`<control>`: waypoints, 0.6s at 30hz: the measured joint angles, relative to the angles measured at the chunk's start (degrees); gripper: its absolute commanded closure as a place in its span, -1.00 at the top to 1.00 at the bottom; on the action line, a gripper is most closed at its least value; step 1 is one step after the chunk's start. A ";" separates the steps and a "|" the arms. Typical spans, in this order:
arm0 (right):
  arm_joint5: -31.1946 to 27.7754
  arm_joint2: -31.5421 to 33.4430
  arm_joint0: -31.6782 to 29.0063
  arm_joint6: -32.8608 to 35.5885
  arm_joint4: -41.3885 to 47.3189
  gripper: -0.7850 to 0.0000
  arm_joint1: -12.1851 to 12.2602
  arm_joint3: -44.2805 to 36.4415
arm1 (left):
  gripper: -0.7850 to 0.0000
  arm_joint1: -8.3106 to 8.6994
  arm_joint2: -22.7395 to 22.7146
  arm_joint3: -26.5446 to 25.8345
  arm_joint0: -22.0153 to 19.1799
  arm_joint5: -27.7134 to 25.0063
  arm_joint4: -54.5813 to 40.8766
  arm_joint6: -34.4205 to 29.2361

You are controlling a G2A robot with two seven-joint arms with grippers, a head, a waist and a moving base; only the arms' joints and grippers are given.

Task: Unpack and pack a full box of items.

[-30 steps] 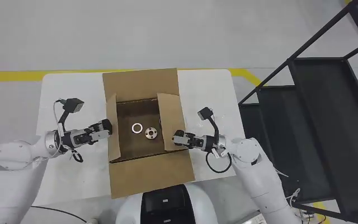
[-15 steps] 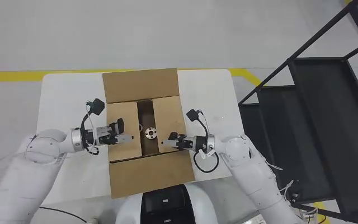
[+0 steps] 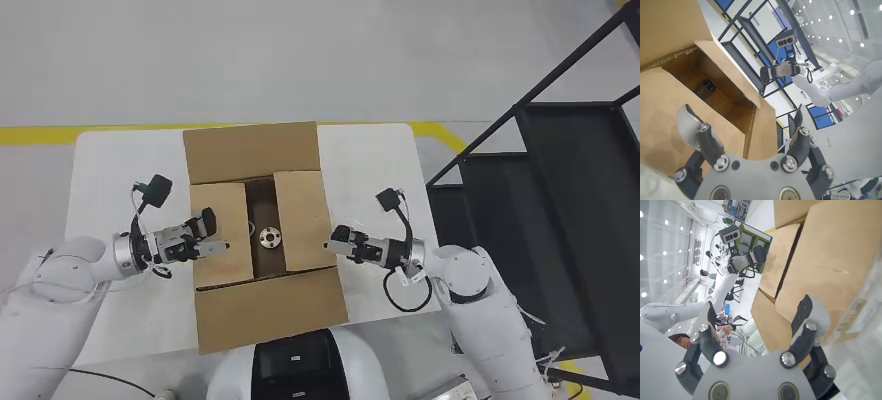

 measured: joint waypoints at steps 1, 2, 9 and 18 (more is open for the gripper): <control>0.36 1.28 -1.23 0.53 -0.81 1.00 0.27 -0.45 | 1.00 0.19 -0.87 -0.31 0.55 -0.36 -1.49 -0.34; 0.74 2.36 -2.48 1.15 -1.57 1.00 0.52 -0.76 | 1.00 0.38 -1.78 -0.62 1.13 -0.71 -2.96 -0.70; 0.74 3.94 -9.11 4.13 -5.64 1.00 1.62 1.63 | 1.00 1.72 -7.98 -3.12 6.15 -1.79 -10.58 -0.79; -2.08 -3.57 -9.72 6.81 -2.12 1.00 1.75 3.92 | 1.00 2.67 -11.54 -4.88 10.08 -2.46 -12.05 -0.12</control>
